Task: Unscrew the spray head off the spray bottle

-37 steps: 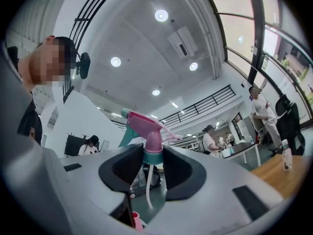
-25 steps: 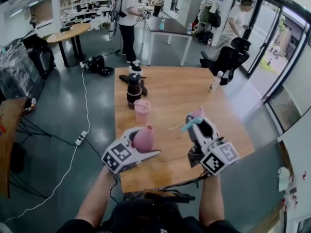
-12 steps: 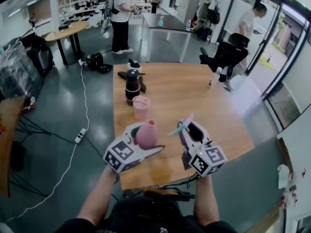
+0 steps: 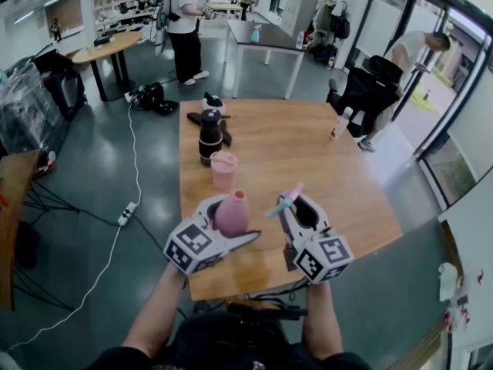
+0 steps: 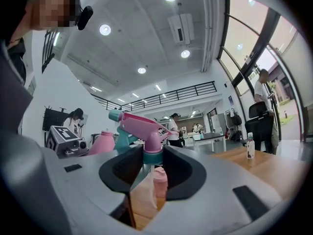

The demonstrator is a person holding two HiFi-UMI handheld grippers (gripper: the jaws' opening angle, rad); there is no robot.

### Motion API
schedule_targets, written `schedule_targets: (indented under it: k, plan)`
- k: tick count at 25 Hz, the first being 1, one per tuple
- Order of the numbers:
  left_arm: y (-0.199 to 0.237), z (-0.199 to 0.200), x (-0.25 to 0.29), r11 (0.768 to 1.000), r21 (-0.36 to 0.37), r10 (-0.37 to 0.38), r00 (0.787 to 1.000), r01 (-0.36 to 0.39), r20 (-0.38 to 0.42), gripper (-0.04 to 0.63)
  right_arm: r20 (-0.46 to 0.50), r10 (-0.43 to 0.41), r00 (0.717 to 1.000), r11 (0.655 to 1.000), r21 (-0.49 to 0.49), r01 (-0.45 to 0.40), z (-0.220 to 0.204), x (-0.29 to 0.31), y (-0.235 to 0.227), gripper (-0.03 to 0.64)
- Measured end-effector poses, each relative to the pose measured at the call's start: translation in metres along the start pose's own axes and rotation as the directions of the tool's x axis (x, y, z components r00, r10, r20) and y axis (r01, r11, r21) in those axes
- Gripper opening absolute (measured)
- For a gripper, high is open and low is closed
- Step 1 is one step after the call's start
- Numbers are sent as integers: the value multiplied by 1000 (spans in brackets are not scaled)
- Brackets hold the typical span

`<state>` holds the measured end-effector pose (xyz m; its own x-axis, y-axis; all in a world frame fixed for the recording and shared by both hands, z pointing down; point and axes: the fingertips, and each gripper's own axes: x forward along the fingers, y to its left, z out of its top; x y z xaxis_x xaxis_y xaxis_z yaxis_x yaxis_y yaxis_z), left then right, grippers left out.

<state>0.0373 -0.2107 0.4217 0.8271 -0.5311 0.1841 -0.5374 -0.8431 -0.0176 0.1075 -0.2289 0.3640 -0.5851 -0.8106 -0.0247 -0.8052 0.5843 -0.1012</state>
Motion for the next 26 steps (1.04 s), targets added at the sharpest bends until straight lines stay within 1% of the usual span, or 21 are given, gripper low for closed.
schedule_targets:
  k: [12, 17, 26]
  plan:
    - [6, 0, 1, 1000, -3, 1, 1000, -1, 0, 443, 3, 7, 1000, 1000, -6, -7, 0, 8, 0, 133]
    - [7, -1, 2, 1000, 0, 0, 1000, 0, -1, 443, -3, -11, 1000, 1000, -9, 11, 2, 7, -2, 133]
    - [6, 1, 1, 1000, 1, -2, 1000, 2, -5, 443, 4, -2, 1000, 1000, -11, 2, 5, 7, 1, 133]
